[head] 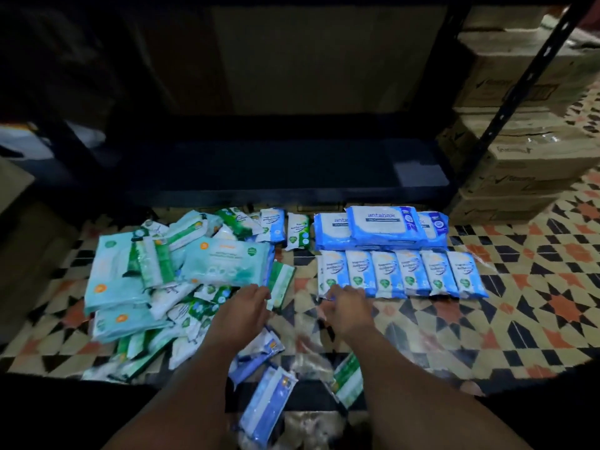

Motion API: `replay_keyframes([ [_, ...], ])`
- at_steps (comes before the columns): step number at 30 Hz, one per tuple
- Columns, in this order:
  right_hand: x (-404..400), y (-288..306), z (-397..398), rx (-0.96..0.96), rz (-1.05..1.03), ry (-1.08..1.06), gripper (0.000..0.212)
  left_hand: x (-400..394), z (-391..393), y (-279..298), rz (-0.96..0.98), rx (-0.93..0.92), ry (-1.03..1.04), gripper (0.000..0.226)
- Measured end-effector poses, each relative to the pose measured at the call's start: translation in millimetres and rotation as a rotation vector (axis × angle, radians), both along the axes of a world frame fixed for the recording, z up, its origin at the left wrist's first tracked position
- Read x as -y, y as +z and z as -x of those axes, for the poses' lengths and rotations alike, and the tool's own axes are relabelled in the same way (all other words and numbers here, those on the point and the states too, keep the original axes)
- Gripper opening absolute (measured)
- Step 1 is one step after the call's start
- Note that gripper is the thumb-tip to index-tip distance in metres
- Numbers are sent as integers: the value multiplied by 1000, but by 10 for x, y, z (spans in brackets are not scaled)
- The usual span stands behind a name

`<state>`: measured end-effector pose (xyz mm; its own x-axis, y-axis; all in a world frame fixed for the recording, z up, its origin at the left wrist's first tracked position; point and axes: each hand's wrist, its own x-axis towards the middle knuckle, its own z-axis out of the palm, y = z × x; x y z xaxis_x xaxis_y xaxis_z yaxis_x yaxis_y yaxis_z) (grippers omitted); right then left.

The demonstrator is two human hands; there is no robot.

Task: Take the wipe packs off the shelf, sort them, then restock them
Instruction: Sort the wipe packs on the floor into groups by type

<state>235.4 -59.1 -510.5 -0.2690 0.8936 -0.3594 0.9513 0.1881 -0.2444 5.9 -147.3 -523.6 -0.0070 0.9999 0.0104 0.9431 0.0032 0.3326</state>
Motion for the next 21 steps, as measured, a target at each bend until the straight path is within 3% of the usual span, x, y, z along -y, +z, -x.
replay_keyframes([
  [4, 255, -33, 381, -82, 135, 148, 25, 294, 267, -99, 177, -222, 82, 53],
  [6, 362, -94, 552, -123, 202, 225, 31, 379, 369, -77, 263, -235, 99, 76],
  [11, 576, -280, 674, -62, 250, 447, 82, 475, 403, -83, 414, -205, -38, 137],
  [16, 591, -360, 758, -6, 239, 511, 90, 476, 380, -191, 349, -302, -34, 136],
  [21, 541, -334, 895, 35, 249, 500, 87, 398, 321, -68, 454, -309, -21, 127],
])
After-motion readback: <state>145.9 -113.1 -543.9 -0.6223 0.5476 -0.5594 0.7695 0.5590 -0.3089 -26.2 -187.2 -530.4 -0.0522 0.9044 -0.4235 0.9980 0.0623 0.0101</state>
